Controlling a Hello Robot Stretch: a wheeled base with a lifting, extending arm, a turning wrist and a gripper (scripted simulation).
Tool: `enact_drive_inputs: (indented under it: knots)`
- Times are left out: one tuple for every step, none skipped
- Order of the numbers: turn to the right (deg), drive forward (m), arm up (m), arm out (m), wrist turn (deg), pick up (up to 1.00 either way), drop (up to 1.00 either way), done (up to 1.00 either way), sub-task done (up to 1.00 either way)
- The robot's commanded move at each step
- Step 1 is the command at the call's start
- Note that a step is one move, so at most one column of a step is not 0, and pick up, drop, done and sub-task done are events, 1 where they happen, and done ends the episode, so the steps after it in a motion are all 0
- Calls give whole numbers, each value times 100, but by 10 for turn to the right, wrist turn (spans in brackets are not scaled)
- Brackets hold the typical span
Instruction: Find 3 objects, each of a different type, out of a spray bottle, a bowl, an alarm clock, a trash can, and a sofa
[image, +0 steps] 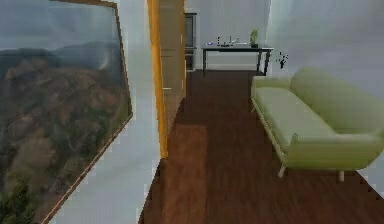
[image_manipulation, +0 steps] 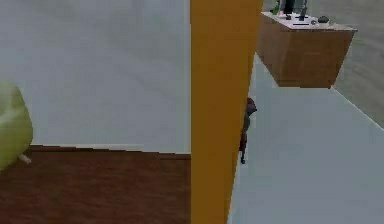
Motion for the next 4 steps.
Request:
enact_drive_inputs:
  knots:
    - [450, 0, 0, 0, 0, 0, 0, 0, 0]
    - [0, 85, 0, 0, 0, 0, 0, 0, 0]
    - [450, 0, 0, 0, 0, 0, 0, 0, 0]
    - [90, 0, 0, 0, 0, 0, 0, 0, 0]
